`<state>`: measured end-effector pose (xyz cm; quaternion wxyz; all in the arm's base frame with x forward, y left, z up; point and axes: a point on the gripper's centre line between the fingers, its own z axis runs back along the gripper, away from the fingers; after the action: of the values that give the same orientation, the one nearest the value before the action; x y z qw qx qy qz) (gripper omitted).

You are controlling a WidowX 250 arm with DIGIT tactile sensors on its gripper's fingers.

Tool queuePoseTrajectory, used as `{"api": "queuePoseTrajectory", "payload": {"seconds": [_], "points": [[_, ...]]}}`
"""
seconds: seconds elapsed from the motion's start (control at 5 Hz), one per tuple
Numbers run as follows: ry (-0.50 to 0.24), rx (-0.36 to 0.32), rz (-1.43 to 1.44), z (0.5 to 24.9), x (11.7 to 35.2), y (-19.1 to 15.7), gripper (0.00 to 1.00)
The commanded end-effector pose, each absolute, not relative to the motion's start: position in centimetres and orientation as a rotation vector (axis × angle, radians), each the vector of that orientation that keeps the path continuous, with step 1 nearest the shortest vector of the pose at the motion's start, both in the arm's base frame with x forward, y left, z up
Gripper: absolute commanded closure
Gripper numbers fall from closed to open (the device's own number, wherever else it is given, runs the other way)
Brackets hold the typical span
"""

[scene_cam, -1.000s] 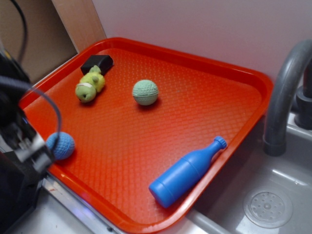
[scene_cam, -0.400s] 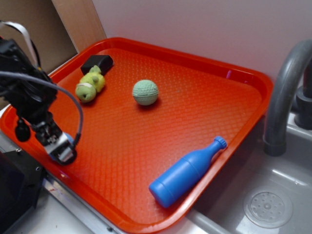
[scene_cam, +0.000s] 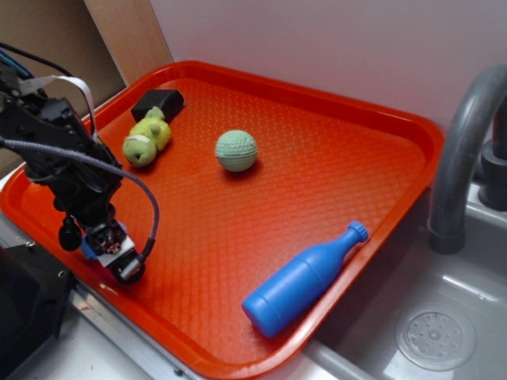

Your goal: Grab the blue ball.

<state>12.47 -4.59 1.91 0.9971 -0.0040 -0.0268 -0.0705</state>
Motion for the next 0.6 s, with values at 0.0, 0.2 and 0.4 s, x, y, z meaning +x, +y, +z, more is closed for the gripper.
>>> {"api": "queuePoseTrajectory", "payload": {"seconds": [0.0, 0.2, 0.4], "points": [[-0.066, 0.014, -0.081, 6.0, 14.0, -3.2, 1.00], [-0.090, -0.068, -0.007, 10.9, 17.6, 0.2, 1.00], [-0.157, -0.066, 0.010, 16.2, 20.0, 1.6, 1.00]]}}
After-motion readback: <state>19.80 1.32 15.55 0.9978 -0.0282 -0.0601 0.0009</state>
